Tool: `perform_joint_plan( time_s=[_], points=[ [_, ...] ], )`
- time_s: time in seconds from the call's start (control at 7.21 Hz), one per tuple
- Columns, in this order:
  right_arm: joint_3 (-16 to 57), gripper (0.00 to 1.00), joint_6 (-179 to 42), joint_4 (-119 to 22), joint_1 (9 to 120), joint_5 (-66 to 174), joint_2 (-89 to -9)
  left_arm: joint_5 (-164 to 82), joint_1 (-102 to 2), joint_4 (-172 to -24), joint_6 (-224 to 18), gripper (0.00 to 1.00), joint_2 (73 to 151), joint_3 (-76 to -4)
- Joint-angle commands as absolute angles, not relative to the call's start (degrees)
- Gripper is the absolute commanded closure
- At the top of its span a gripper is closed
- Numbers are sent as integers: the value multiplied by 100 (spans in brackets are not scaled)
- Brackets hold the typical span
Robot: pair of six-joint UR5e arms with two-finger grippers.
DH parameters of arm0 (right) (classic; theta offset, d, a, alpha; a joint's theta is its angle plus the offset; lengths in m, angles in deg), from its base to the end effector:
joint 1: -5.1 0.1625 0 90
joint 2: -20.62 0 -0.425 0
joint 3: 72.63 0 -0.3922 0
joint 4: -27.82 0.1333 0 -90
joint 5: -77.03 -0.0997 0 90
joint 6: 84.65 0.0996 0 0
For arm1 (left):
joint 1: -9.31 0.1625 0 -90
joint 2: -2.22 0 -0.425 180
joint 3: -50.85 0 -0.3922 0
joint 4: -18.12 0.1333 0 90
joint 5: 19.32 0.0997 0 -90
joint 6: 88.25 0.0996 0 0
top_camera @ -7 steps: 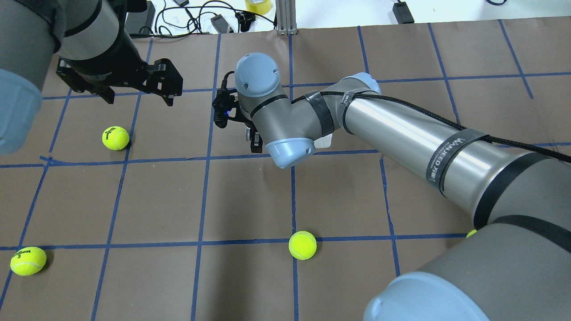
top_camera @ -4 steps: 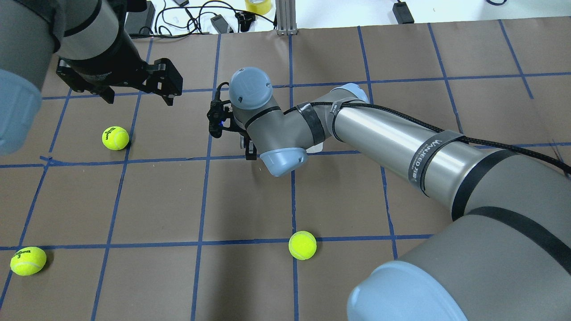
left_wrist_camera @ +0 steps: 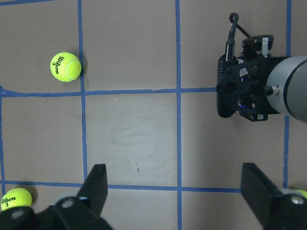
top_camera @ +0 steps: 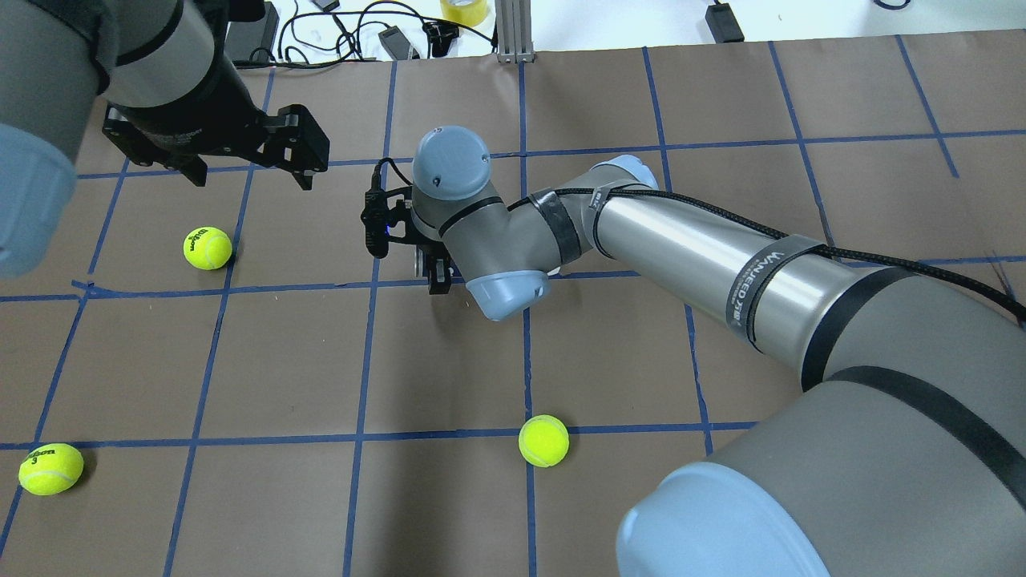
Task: Lift up tennis ball bucket
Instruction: 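Lower the held can onto the table near the left arm, then open the right gripper and withdraw it while the left gripper approaches the can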
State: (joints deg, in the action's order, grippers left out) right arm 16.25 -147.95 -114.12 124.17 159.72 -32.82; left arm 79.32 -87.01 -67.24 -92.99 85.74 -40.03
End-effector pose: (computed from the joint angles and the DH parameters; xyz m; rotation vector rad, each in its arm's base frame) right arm 0.4659 -0.5377 0.2101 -2.2330 2.1032 -0.4827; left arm -0.1680 -0.4422 0.5439 0.0210 2.9953 -0.2889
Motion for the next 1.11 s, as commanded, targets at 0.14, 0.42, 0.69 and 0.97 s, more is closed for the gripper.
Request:
perform_joint_plan(
  time_s=[0.14,0.42,0.69,0.97],
  points=[
    [1631,0,-14748,-11377,12262,15921,-3422,7929,-8693,-6739,-9299,0,8571,-4003],
    [1640,0,-14723,-11324,11929,15903,-3632,7877,-8640,-6705,-9299,0,8589,-3994],
    [1631,0,-14688,-10626,11394,15683,-4193,7092,-8142,-6617,-9195,0,8842,-4003],
    [1631,0,-14679,-9717,10709,15692,-4948,6191,-7779,-6572,-8476,0,9193,-4012]
  ],
)
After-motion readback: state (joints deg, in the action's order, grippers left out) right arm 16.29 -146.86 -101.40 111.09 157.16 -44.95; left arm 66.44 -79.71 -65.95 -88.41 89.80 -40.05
